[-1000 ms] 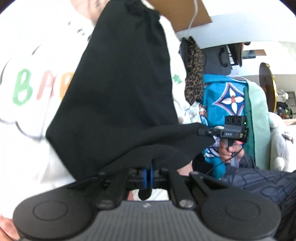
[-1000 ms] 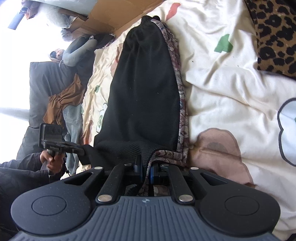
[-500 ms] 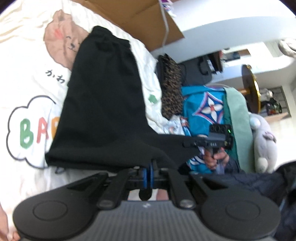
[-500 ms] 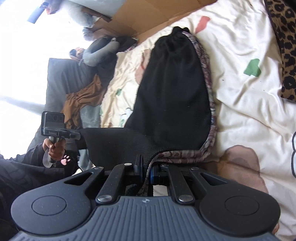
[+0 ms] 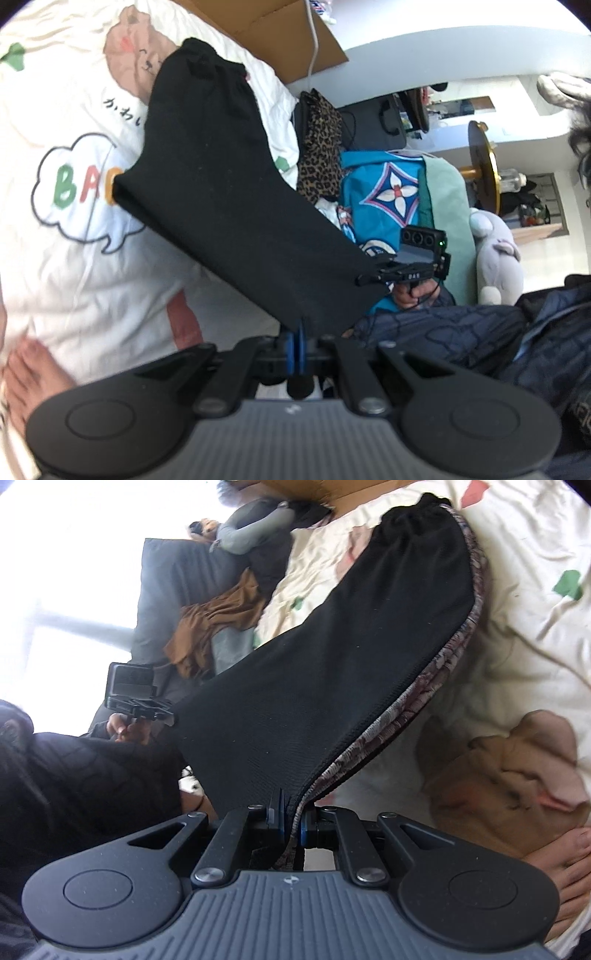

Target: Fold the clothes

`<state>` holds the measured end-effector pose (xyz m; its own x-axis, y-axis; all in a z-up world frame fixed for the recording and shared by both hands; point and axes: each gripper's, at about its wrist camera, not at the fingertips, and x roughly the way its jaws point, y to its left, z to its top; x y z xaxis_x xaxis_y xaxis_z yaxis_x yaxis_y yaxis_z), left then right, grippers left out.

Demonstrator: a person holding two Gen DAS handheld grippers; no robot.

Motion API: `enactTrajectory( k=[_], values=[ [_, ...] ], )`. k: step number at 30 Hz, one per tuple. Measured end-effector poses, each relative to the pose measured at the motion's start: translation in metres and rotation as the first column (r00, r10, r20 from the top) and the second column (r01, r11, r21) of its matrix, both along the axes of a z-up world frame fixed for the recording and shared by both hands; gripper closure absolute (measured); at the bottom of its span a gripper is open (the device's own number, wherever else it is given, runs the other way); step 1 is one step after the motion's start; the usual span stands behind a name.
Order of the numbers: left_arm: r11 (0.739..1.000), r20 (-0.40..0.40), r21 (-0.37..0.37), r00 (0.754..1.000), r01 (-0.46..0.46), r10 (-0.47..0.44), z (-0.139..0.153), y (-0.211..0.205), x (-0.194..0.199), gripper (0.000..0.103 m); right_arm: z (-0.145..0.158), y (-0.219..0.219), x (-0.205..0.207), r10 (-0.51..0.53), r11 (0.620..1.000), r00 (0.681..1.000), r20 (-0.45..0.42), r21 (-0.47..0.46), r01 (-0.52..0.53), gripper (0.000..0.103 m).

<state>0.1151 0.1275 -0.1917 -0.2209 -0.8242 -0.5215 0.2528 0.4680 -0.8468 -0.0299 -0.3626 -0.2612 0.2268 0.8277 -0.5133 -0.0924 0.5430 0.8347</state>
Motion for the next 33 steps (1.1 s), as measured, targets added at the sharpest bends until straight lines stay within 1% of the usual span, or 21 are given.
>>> enactTrajectory(
  k=[2, 4, 9, 12, 14, 17, 24, 28, 33],
  values=[
    [1.000, 0.001, 0.005, 1.000, -0.017, 0.017, 0.007, 0.006, -0.007, 0.101, 0.004, 0.002, -0.003, 0.005, 1.000, 1.000, 0.005, 0.018, -0.006, 0.097],
    [1.000, 0.009, 0.002, 1.000, -0.030, 0.030, 0.008, 0.009, -0.010, 0.100, 0.005, 0.001, -0.004, -0.011, 1.000, 1.000, 0.005, 0.021, 0.011, 0.097],
    [0.998, 0.000, 0.001, 0.998, -0.067, 0.067, -0.009, 0.010, -0.003, 0.101, -0.001, -0.006, -0.002, -0.057, 0.998, 0.998, -0.008, 0.006, 0.057, 0.097],
    [0.995, 0.012, -0.009, 0.995, -0.095, 0.095, -0.016, 0.009, 0.003, 0.101, -0.004, -0.007, 0.001, -0.082, 0.997, 0.997, -0.009, -0.002, 0.082, 0.097],
    [0.992, 0.017, -0.023, 0.992, -0.123, 0.124, -0.022, 0.010, 0.009, 0.100, -0.007, -0.008, 0.004, -0.110, 0.994, 0.994, -0.006, -0.004, 0.110, 0.097],
    [0.988, 0.019, -0.023, 0.988, -0.153, 0.153, -0.033, 0.008, 0.019, 0.100, -0.012, -0.010, 0.011, -0.149, 0.989, 0.989, -0.001, -0.015, 0.149, 0.097],
    [0.977, 0.056, -0.042, 0.976, -0.208, 0.210, -0.041, 0.002, 0.043, 0.100, -0.022, -0.013, 0.035, -0.207, 0.978, 0.978, 0.017, -0.001, 0.207, 0.097],
    [0.973, 0.060, -0.028, 0.971, -0.229, 0.230, -0.053, -0.004, 0.055, 0.100, -0.030, -0.016, 0.042, -0.246, 0.969, 0.969, 0.020, -0.005, 0.246, 0.097],
    [0.967, 0.103, -0.009, 0.961, -0.256, 0.256, -0.064, -0.014, 0.075, 0.100, -0.043, -0.023, 0.051, -0.312, 0.950, 0.950, 0.020, -0.025, 0.312, 0.097]
  ],
)
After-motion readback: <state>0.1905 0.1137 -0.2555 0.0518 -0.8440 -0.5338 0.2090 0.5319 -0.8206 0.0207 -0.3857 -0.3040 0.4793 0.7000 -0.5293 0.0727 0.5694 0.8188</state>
